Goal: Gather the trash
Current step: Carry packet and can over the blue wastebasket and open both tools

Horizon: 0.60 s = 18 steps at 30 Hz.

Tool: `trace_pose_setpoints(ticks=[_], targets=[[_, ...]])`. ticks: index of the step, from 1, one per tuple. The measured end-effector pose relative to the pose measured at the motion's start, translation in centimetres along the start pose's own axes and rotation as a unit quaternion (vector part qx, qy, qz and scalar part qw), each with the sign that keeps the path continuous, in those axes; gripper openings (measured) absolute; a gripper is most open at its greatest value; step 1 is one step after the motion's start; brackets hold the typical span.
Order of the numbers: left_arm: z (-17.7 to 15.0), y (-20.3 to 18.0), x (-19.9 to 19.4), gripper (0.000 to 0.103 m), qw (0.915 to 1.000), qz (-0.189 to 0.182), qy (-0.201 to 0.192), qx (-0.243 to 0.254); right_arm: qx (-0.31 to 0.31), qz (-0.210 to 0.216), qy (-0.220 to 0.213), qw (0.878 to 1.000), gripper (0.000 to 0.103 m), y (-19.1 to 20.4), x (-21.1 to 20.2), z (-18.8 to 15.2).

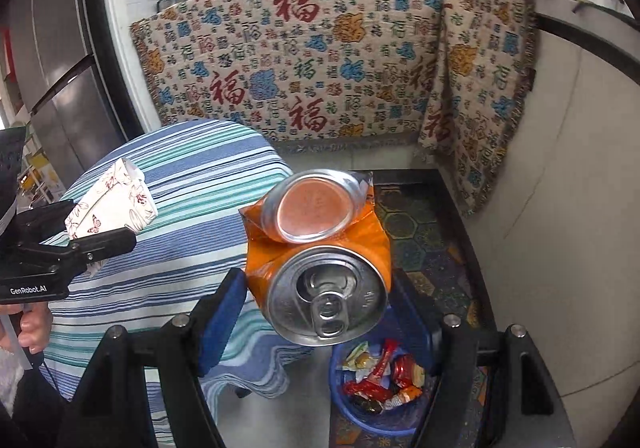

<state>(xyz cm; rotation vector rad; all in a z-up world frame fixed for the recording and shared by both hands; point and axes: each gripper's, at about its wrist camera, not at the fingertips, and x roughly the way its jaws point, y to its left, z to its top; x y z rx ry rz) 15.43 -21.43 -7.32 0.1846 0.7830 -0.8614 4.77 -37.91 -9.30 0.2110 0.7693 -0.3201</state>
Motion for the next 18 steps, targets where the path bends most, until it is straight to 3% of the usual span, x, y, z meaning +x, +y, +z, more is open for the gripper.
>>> trace_pose_setpoints(ticks=[8, 18], targets=[[1.4, -6.8, 5.1, 0.067, 0.9984, -0.051, 0.013, 0.02, 0.055, -0.058, 0.014, 0.997, 0.074, -7.2, -0.9, -3.1], [1.2, -11.8, 11.1, 0.067, 0.9949, -0.087, 0.043, 0.027, 0.098, -0.084, 0.036, 0.991, 0.074, -12.8, -0.8, -7.3]])
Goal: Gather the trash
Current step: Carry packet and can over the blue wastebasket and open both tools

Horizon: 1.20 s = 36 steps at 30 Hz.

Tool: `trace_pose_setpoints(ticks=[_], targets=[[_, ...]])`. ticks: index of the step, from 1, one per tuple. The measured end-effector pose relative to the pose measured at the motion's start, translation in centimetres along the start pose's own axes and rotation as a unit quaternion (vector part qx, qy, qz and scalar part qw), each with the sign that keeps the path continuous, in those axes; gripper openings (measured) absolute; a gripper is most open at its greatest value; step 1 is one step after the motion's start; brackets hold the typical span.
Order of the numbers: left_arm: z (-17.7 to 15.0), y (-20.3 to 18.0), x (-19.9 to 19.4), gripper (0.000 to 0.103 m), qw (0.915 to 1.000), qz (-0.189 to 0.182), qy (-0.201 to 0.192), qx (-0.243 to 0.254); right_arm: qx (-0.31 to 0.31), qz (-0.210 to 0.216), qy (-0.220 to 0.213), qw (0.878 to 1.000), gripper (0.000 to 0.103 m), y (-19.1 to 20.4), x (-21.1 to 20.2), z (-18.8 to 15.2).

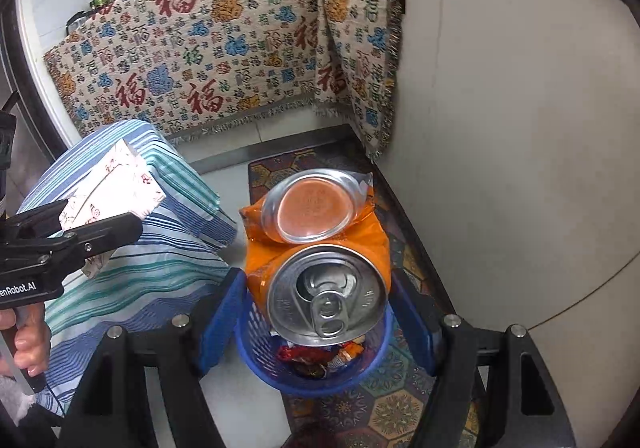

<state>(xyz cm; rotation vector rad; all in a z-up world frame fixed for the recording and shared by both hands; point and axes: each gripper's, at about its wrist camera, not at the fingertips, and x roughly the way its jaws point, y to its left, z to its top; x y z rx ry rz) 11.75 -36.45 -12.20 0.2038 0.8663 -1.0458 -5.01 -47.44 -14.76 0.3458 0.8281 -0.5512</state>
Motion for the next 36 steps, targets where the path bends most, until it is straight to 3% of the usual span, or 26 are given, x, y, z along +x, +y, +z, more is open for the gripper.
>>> trace_pose_setpoints(ticks=[11, 29, 33, 36], targets=[[0.3, -1.2, 5.0, 0.068, 0.9992, -0.018, 0.035, -0.003, 0.012, -0.01, 0.034, 0.999, 0.074, -3.1, 2.5, -0.9], [0.3, -0.3, 7.6, 0.07, 0.9978, -0.042, 0.051, -0.01, -0.021, -0.014, 0.07, 0.997, 0.074, -2.2, 5.1, -1.1], [0.3, -0.4, 8.0, 0.074, 0.9975, -0.046, 0.055, -0.006, -0.021, -0.012, 0.075, 0.997, 0.074, -2.0, 5.6, -1.2], [0.3, -0.4, 8.4, 0.088, 0.9974, -0.048, 0.053, -0.007, -0.026, -0.009, 0.072, 0.997, 0.074, -1.6, 6.0, -1.3]])
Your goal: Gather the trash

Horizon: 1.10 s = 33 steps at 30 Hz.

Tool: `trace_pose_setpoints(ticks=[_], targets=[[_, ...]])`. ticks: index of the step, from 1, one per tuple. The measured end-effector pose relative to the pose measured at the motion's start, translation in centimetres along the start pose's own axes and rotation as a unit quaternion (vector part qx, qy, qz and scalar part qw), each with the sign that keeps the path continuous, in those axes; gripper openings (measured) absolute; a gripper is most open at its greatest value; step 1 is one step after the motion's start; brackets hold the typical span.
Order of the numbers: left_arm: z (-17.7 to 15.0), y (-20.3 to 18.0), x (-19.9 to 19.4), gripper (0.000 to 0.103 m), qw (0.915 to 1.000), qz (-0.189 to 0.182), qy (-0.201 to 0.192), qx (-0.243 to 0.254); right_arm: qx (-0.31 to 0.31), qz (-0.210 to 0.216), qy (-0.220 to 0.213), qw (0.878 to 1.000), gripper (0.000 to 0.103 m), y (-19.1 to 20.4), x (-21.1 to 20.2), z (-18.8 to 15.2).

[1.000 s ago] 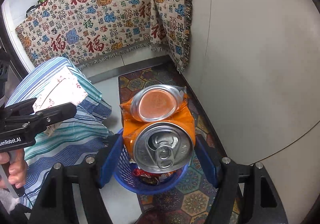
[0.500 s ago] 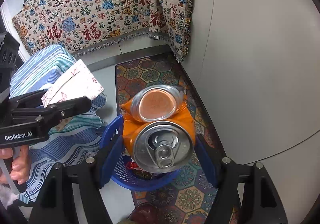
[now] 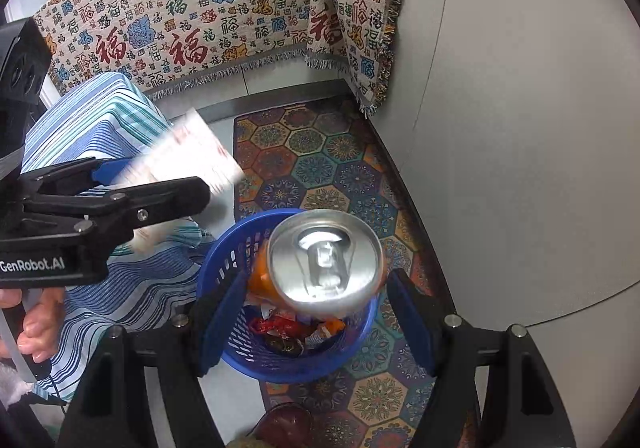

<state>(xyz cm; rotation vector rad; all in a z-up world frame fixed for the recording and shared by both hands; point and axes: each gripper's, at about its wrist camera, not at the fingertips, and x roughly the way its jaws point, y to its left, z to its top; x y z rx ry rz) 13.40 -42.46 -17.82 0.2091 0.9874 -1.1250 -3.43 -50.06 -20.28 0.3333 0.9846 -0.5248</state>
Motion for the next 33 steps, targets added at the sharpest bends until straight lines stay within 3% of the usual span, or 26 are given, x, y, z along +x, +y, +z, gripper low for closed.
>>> trace_pose_setpoints(ticks=[2, 11, 16, 18, 20, 24, 31, 33], targets=[[0.0, 0.1, 0.2, 0.092, 1.0, -0.004, 0.0, -0.001, -0.007, -0.001, -0.001, 1.0, 0.075, 0.2, 0.1, 0.0], [0.1, 0.3, -0.9, 0.093, 1.0, -0.001, -0.008, -0.005, 0.009, -0.026, -0.025, 0.999, 0.076, -0.3, -2.1, 0.1], [-0.6, -0.5, -5.2, 0.094, 0.9992, 0.016, -0.035, -0.011, 0.043, -0.051, -0.066, 0.996, 0.081, -0.1, -5.6, -0.4], [-1.3, -1.2, -7.7, 0.103, 0.9974, 0.04, -0.06, 0.003, 0.061, -0.063, -0.073, 0.993, 0.086, 0.2, -7.1, -0.6], [-2.3, -1.7, -9.8, 0.103, 0.995, 0.064, -0.075, 0.02, 0.07, -0.068, -0.081, 0.992, 0.09, 1.1, -8.8, -1.2], [-4.3, -2.3, -12.3, 0.103, 0.9953, 0.072, -0.052, 0.04, 0.093, -0.07, -0.083, 0.99, 0.103, 2.5, -11.9, -3.4], [-6.9, -2.7, -16.1, 0.103, 0.991, 0.109, -0.05, 0.059, 0.152, -0.06, -0.082, 0.983, 0.103, 4.4, -15.6, -7.8], [-7.4, -2.6, -17.0, 0.103, 0.9907, 0.112, -0.051, 0.058, 0.152, -0.075, -0.084, 0.982, 0.103, 4.8, -16.5, -8.3]])
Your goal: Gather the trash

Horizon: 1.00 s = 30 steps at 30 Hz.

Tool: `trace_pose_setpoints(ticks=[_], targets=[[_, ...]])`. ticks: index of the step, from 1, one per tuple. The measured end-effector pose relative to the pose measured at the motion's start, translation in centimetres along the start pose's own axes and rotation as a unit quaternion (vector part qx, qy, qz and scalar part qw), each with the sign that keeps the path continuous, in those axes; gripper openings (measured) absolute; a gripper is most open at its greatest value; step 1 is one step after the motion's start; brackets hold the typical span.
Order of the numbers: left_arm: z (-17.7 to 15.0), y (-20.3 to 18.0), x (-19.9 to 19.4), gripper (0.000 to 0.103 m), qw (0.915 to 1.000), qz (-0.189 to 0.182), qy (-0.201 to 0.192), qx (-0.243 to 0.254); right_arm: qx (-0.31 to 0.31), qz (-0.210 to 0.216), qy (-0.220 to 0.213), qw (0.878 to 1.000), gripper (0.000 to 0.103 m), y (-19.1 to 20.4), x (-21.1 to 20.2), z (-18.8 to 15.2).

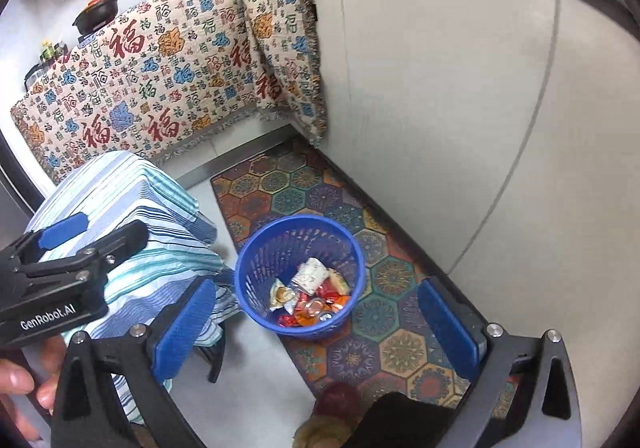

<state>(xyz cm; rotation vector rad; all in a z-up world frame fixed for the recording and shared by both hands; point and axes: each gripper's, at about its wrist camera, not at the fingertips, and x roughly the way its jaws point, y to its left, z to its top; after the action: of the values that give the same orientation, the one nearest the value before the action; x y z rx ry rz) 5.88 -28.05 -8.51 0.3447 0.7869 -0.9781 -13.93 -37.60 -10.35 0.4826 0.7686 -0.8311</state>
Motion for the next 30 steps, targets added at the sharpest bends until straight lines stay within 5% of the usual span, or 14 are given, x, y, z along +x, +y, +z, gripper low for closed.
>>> trace_pose_setpoints(ticks=[7, 30], targets=[[-0.7, 0.5, -1.9, 0.103, 0.9986, 0.053, -0.007, 0.003, -0.008, -0.016, -0.017, 1.0, 0.103, 0.3, -2.8, -0.3], [-0.3, 1.6, -4.3, 0.103, 0.9971, 0.075, -0.006, -0.013, -0.006, -0.012, -0.025, 1.0, 0.103, 0.7, -4.4, -0.1]])
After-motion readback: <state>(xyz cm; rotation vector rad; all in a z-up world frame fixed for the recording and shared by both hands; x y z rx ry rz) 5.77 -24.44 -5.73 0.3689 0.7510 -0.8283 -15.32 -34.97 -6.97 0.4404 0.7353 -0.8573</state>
